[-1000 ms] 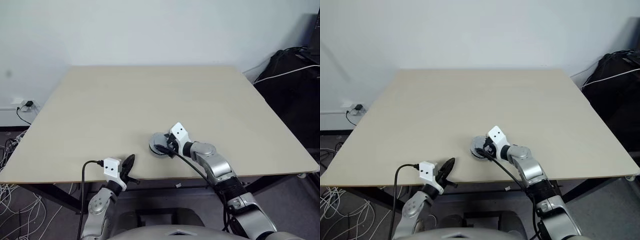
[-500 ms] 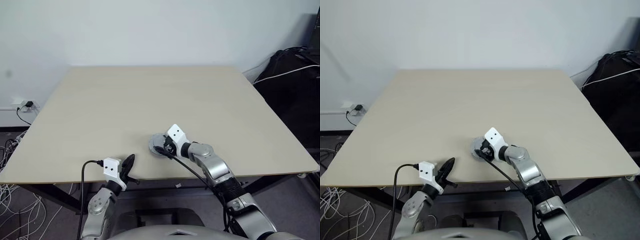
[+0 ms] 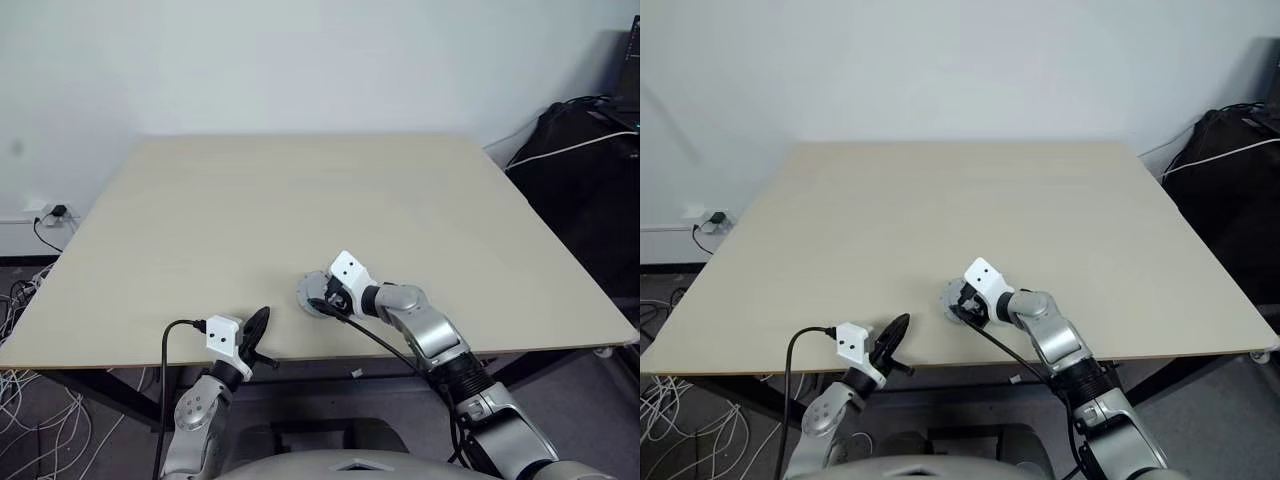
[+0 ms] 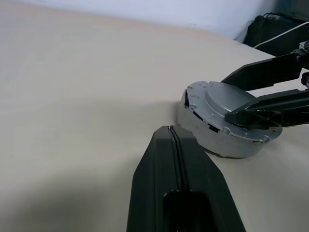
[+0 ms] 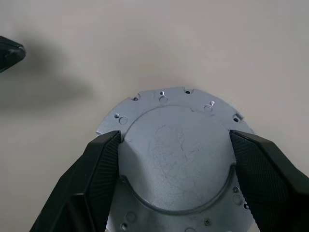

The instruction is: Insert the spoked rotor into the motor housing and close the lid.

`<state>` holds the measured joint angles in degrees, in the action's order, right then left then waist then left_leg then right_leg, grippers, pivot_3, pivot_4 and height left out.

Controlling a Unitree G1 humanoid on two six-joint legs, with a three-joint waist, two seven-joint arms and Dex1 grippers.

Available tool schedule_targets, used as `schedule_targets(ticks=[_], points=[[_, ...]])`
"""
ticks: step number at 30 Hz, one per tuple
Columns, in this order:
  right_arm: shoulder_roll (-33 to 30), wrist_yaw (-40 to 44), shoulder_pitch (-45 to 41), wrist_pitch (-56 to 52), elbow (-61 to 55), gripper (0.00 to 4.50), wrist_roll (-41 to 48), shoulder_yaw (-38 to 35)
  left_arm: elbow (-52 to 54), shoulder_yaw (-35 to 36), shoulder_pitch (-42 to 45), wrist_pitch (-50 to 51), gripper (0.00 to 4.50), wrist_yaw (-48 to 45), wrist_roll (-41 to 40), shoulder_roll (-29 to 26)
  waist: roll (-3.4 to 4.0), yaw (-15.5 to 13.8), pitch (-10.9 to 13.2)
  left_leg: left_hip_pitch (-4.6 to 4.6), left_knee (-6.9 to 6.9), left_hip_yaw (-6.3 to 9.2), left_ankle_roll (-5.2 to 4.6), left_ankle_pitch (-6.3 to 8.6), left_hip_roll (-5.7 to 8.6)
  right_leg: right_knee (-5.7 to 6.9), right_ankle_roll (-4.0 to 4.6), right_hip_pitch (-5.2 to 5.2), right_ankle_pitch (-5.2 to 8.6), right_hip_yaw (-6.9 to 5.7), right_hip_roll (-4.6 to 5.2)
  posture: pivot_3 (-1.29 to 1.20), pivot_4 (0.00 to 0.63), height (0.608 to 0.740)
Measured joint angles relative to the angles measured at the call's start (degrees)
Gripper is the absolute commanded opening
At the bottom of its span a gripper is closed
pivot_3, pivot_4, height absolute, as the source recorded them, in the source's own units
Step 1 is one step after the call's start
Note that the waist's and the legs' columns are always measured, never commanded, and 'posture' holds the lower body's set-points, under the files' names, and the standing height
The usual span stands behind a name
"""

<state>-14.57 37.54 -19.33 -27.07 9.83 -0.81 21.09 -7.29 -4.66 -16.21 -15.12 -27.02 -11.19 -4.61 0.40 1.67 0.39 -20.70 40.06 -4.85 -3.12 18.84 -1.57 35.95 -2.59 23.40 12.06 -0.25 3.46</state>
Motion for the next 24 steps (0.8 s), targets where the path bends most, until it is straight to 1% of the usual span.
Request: schedule_targets(ticks=[7, 12, 20, 24], points=[[0.0, 0.0, -0.2, -0.9, -0.3, 3.25, -0.6, 0.6, 0.0, -1.2, 0.9, -0.4, 0.0, -1.1, 1.1, -1.2, 0.0, 0.0, -0.1, 0.07, 0.0, 0.0, 0.0, 0.0, -0.05, 0.01, 0.0, -0.01, 0.0, 0.0, 0.01, 0.0, 0.0, 0.74], [1.3, -1.3, 0.0, -0.3, 0.2, 3.25, -0.7, -0.1, 0.0, -2.1, 1.0, -0.3, 0.0, -1.1, 1.1, -1.1, -0.02, 0.4, -0.1, 0.07, 0.0, 0.0, 0.0, 0.0, -0.09, 0.03, 0.0, -0.01, -0.01, 0.0, 0.01, 0.0, 0.0, 0.74], [2.2, -2.1, 1.6, 4.4, 1.6, 3.25, 0.3, -1.4, 0.0, -2.6, 1.0, 0.0, 0.0, -1.0, 1.1, -1.1, -0.03, 0.5, -0.1, 0.03, 0.0, -0.01, 0.01, -0.02, -0.13, 0.05, -0.01, 0.03, -0.02, 0.0, 0.01, 0.0, 0.0, 0.74], [2.7, -2.2, 2.2, 6.9, 2.4, 3.25, 1.3, -2.5, 0.0, -2.6, 1.0, 0.1, 0.0, -1.0, 1.0, -1.1, -0.06, 0.5, 0.0, -0.17, 0.0, -0.04, 0.01, -0.03, -0.12, 0.06, 0.0, 0.01, -0.02, 0.03, 0.01, 0.0, 0.0, 0.74]])
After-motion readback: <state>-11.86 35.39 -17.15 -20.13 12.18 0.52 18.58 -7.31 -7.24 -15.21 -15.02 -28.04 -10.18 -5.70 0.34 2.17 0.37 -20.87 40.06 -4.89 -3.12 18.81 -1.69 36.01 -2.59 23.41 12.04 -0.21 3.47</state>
